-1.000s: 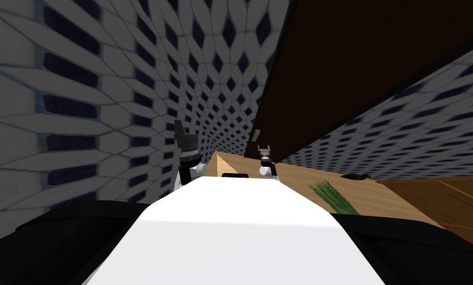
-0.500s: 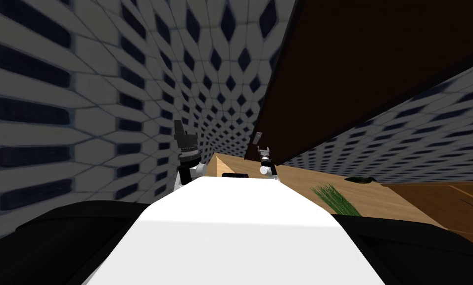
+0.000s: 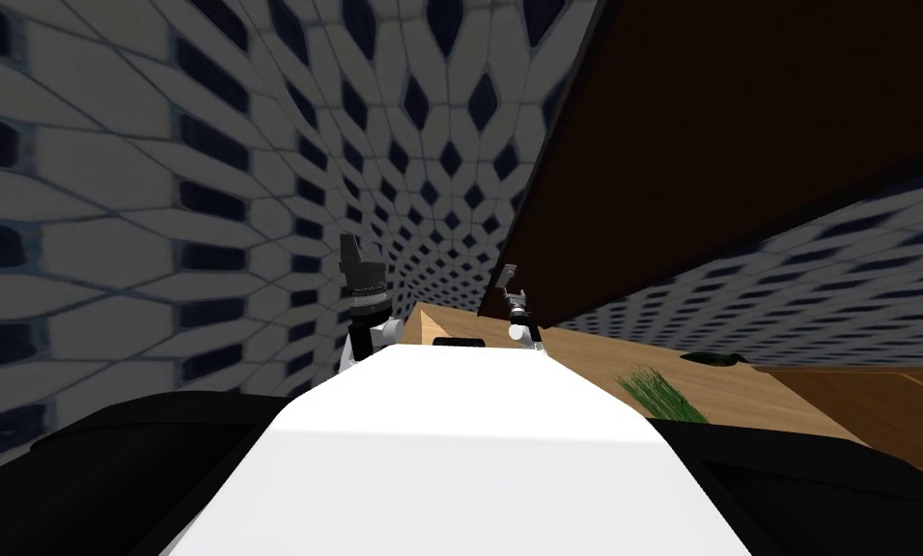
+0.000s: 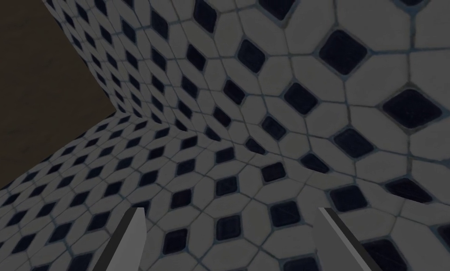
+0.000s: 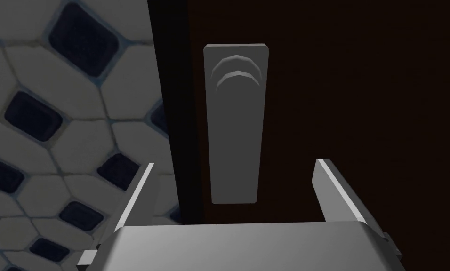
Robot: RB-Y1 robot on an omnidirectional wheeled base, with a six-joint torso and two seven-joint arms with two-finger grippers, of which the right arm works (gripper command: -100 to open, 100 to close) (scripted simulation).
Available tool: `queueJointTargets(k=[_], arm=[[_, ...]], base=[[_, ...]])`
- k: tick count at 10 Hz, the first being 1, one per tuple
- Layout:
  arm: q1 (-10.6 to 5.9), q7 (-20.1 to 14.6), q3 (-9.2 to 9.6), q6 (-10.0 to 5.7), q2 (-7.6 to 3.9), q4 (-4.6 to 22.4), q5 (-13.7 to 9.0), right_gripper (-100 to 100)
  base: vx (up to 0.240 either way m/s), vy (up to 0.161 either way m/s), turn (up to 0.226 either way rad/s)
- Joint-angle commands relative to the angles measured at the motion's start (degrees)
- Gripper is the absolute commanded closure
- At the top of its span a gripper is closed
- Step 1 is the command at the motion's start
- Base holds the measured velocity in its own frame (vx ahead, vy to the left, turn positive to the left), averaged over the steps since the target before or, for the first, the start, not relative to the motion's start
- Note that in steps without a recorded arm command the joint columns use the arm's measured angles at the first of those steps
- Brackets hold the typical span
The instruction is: Pull the door open
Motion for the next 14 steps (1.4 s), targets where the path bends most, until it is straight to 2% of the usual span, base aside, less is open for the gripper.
queueJointTargets(k=[1,2,6,7,8,9,14], arm=[[-0.16,-1.2,-1.0,-0.45,-1.08,1.3,-0.4,-100],[-0.22,-1.6,-1.35,-0.61,-1.46,1.7,-0.5,-100],[-0.71,-5.1,-4.37,-1.97,-4.72,5.5,-1.7,-100],[-0.79,-5.6,-4.83,-2.17,-5.22,6.1,-1.9,-100],[-0.47,-5.2,-4.42,-2.0,-4.93,5.4,-1.7,-100],[-0.47,-5.2,-4.42,-2.0,-4.93,5.4,-1.7,100],[-0.47,-5.2,-4.42,-2.0,-4.93,5.4,-1.7,100]], base=[[0.113,0.022,0.18],[0.182,-0.001,0.141],[0.193,-0.004,0.197],[0.156,-0.051,0.125],[0.07,-0.026,0.018],[-0.006,0.002,-0.02],[-0.014,0.002,-0.002]])
